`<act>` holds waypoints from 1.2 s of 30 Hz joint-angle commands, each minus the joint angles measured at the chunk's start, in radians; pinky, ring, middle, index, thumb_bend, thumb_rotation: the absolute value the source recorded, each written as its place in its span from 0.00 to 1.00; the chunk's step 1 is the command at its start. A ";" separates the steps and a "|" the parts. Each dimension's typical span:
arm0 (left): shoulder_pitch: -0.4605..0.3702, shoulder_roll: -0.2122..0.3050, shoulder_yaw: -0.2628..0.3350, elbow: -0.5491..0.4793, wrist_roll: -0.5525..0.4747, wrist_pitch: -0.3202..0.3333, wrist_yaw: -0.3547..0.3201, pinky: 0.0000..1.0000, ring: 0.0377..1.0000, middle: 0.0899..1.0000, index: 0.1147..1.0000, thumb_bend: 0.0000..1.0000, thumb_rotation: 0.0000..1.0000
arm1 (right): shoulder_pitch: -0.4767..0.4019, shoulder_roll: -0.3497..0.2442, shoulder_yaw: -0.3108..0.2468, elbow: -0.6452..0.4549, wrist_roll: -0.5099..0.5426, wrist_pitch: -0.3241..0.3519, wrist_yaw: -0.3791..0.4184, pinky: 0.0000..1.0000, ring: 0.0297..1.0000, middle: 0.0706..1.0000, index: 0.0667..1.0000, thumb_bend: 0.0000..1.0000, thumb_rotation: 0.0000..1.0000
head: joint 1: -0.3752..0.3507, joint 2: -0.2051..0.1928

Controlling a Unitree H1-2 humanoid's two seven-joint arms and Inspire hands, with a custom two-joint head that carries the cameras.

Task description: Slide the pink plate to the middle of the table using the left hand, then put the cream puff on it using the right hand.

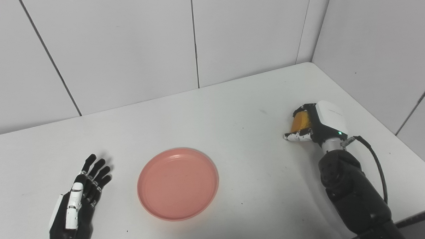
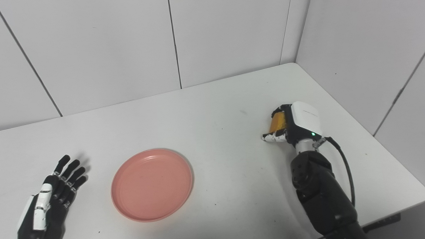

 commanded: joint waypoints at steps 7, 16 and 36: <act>0.088 -0.015 -0.008 0.057 -0.004 -0.010 -0.006 0.92 0.92 0.93 0.92 0.39 1.00 | -0.023 -0.020 -0.004 -0.167 -0.037 0.043 0.011 0.32 0.39 0.40 0.49 0.52 0.00 | 0.015 -0.002; 0.093 -0.032 -0.021 0.052 0.020 -0.022 0.015 0.92 0.91 0.92 0.92 0.40 1.00 | -0.028 0.001 0.036 -0.354 -0.083 0.044 0.103 0.34 0.41 0.40 0.49 0.52 0.00 | 0.055 -0.004; 0.111 -0.111 -0.051 0.034 0.106 -0.028 0.085 0.91 0.90 0.90 0.89 0.40 1.00 | -0.103 0.091 0.297 -0.364 -0.178 -0.069 0.262 0.31 0.37 0.39 0.50 0.52 0.00 | 0.238 0.011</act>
